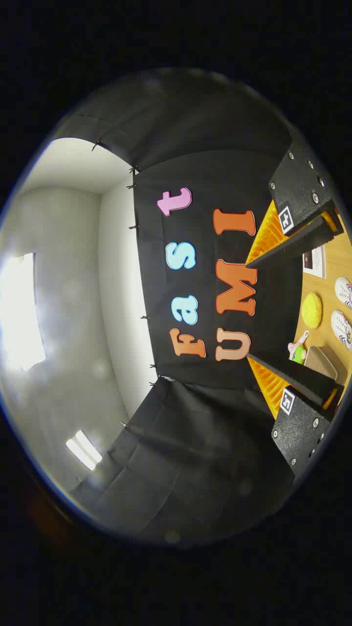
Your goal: Open the storage box then place both shoes into the box .Put the left shoe in first, then the right shoe, with the right side of both shoes facing outward in a uniform manner.
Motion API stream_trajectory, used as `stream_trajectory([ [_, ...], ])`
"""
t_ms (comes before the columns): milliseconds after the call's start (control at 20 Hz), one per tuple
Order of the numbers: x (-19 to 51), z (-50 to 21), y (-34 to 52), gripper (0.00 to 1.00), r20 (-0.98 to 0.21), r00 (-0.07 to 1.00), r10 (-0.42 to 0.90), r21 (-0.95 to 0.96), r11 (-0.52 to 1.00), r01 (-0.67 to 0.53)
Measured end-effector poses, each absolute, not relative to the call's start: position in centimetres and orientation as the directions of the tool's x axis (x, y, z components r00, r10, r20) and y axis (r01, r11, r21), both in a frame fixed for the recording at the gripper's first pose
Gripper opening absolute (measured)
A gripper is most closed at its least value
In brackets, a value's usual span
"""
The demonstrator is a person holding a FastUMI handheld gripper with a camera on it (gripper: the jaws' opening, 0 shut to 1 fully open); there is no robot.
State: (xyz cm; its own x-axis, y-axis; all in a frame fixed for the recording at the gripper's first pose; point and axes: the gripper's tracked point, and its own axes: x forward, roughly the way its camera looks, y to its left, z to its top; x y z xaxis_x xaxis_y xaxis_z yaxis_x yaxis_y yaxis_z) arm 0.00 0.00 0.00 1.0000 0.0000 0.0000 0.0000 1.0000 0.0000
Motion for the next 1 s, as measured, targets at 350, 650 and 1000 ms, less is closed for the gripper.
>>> stream_trajectory([
  [350,-0.4,0.3,1.1,0.98,0.009,1.0,0.027,0.001,1.0,-0.027],
  [650,-0.5,0.0,1.4,0.98,0.009,0.999,0.042,-0.004,0.999,-0.042],
  [1000,-0.2,-1.2,1.9,0.98,-0.013,0.998,0.061,0.019,0.998,-0.061],
])
